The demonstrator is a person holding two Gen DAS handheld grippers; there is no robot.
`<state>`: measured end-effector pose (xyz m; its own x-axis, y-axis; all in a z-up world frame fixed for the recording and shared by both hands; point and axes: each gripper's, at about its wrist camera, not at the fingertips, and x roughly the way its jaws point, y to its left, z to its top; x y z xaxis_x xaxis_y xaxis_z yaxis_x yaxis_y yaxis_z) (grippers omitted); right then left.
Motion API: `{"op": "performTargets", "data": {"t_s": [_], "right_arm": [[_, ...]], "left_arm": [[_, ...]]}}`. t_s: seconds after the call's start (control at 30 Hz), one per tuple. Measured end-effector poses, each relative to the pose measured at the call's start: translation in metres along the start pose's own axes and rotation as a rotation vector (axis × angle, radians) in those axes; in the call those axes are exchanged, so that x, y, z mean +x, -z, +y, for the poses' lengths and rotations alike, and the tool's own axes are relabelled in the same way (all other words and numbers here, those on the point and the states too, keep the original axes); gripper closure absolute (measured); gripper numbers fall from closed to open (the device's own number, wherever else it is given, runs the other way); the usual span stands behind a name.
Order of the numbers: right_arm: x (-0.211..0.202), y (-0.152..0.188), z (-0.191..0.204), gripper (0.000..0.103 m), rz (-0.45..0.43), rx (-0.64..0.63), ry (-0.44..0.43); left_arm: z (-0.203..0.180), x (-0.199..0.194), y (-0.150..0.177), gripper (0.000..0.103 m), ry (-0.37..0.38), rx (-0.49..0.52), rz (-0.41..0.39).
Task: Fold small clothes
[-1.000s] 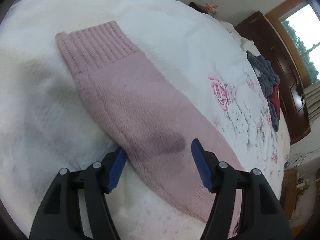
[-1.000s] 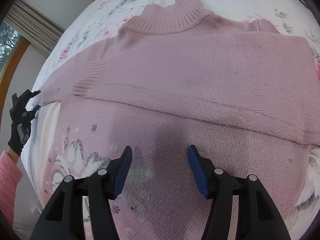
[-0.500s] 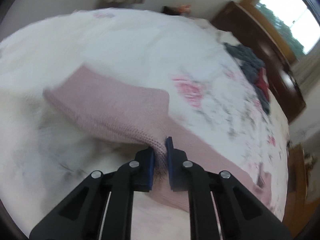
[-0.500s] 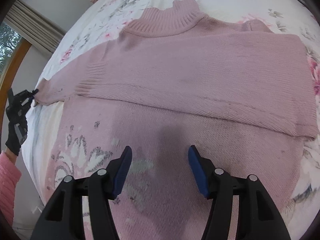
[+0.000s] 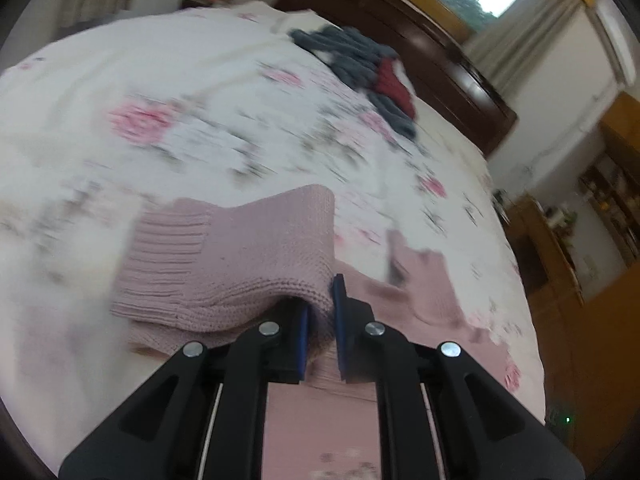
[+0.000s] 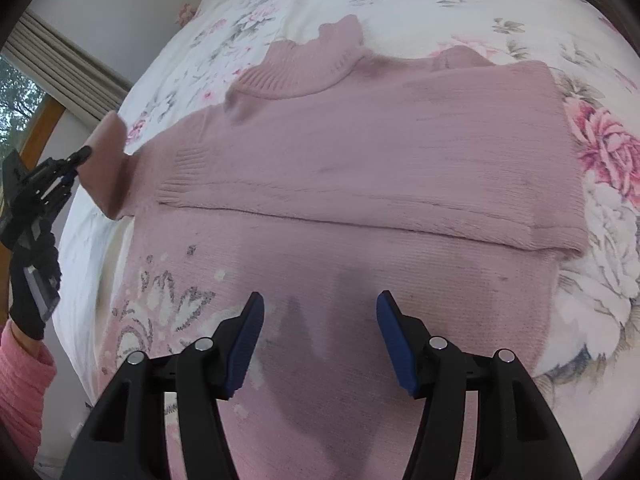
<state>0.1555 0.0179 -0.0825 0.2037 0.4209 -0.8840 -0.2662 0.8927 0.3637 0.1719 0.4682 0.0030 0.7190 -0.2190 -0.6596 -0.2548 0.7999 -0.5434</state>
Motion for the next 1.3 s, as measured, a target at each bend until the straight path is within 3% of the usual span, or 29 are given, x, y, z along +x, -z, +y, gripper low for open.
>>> {"op": "performTargets", "data": {"t_s": [0.13, 0.27, 0.53, 0.67, 0.8, 0.9, 1.0, 1.2, 1.3], "right_arm": [[-0.002, 0.002, -0.008, 0.044, -0.002, 0.011, 0.002], [0.0, 0.003, -0.014, 0.044, 0.004, 0.018, 0.006], [0.004, -0.001, -0.013, 0.044, 0.019, 0.024, 0.013], [0.004, -0.009, -0.004, 0.044, 0.022, 0.022, -0.003], [0.004, -0.023, 0.015, 0.044, 0.023, 0.004, -0.026], [0.006, -0.039, 0.038, 0.043, 0.021, -0.012, -0.069], [0.017, -0.058, 0.063, 0.041, 0.035, -0.01, -0.118], [0.054, -0.094, 0.111, 0.04, 0.094, 0.012, -0.192], [0.076, -0.106, 0.133, 0.04, 0.128, 0.012, -0.205]], "left_arm": [[-0.031, 0.042, 0.026, 0.094, 0.041, 0.007, 0.065], [-0.038, 0.071, 0.051, 0.094, 0.043, 0.001, 0.124], [-0.013, 0.103, 0.083, 0.089, 0.015, -0.042, 0.241], [-0.004, 0.091, 0.086, 0.087, 0.048, -0.065, 0.275], [-0.001, 0.046, 0.083, 0.086, 0.121, -0.051, 0.27], [0.009, 0.014, 0.064, 0.083, 0.067, -0.02, 0.177], [0.023, 0.011, 0.041, 0.081, -0.02, -0.027, 0.131], [0.049, 0.063, 0.037, 0.082, -0.148, -0.029, 0.239], [0.058, 0.075, 0.043, 0.082, -0.141, -0.03, 0.251]]}}
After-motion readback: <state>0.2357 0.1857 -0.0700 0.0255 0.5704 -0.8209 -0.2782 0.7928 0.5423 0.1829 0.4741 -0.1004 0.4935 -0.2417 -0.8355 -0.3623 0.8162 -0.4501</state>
